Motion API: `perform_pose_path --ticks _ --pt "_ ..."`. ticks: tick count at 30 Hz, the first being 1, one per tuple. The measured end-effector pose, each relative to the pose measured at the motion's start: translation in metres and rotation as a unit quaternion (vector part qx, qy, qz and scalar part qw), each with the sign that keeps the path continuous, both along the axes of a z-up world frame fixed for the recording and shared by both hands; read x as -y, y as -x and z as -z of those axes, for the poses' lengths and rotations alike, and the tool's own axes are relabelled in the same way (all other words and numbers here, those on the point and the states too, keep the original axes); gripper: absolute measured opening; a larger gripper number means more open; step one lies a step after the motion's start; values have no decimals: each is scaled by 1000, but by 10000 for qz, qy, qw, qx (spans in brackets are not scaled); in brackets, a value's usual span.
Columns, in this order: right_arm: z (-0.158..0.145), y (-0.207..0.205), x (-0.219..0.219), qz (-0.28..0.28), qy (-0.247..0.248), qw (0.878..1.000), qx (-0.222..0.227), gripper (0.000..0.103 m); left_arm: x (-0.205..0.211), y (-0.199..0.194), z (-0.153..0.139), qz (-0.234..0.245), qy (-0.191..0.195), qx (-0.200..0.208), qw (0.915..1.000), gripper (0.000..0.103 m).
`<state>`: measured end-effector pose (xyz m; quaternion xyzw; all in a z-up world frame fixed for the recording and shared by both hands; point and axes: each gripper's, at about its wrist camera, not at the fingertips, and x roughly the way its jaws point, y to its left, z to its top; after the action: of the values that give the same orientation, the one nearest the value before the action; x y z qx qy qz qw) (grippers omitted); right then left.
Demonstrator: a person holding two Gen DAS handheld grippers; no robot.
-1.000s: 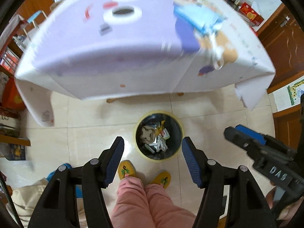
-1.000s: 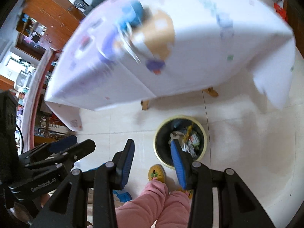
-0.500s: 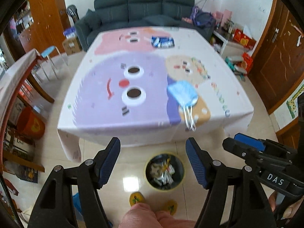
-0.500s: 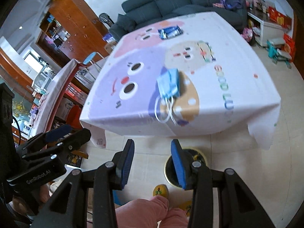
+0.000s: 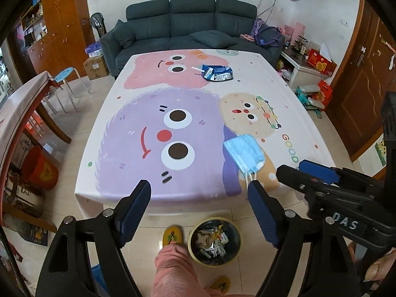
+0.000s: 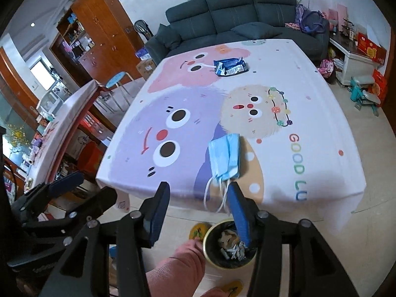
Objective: Collect trash
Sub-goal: 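Grasp the blue face mask with the right tool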
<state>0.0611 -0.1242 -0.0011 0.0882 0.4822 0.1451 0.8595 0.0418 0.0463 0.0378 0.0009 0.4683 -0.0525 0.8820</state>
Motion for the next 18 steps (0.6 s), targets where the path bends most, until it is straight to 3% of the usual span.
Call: perform_pose_path --ticks 9,18 --pt "51 -66 -12 404 335 9969 -589 49 -5 -85 32 591 -23 -427 9973 79" --pt "98 -105 -23 632 818 9874 -1202 49 -8 -160 59 1347 -80 -892 9868 79"
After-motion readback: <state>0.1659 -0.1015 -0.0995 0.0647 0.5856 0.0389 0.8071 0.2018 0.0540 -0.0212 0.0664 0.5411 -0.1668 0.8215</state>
